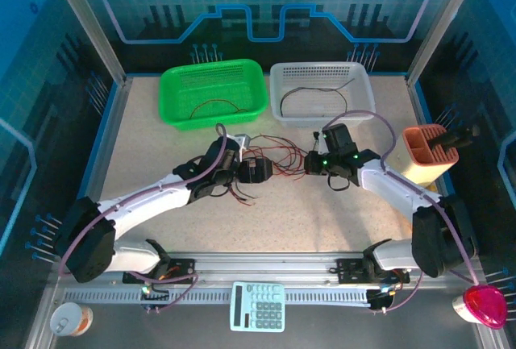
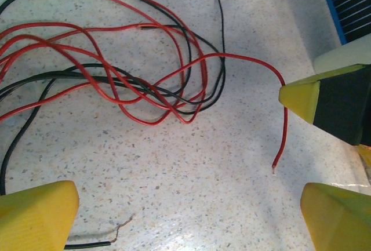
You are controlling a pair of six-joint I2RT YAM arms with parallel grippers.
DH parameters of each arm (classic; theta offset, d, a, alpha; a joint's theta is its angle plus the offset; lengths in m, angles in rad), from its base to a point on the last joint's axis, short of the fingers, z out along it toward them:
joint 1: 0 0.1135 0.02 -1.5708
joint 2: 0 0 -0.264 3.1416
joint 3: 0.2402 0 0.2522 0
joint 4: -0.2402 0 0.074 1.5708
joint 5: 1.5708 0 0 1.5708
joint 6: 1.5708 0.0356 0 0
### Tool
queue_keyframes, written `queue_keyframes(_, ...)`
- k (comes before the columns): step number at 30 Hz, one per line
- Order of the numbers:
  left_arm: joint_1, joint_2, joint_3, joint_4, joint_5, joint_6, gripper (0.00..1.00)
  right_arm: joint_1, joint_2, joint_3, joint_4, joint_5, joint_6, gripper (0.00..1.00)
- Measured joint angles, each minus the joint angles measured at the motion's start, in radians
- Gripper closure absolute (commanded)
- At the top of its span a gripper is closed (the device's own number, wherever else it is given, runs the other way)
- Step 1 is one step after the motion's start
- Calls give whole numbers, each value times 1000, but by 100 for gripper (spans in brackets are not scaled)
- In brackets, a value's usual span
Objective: Untangle the cables
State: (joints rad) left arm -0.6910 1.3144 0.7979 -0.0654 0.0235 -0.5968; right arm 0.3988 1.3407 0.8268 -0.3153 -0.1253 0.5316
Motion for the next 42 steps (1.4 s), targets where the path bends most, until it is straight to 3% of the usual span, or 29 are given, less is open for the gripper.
queue_keyframes(9, 0, 3, 19, 3, 120, 69, 14, 16, -21, 20, -7, -78, 53, 100)
queue_keyframes(18, 0, 114, 122, -8, 243, 154, 26, 81, -28, 66, -14, -114, 75, 100)
queue_keyframes(36, 0, 193, 136, 26, 373, 177, 35, 132, -32, 87, -18, -119, 80, 100)
queue_keyframes(42, 0, 193, 135, 53, 404, 173, 42, 139, -32, 96, -17, -118, 82, 100)
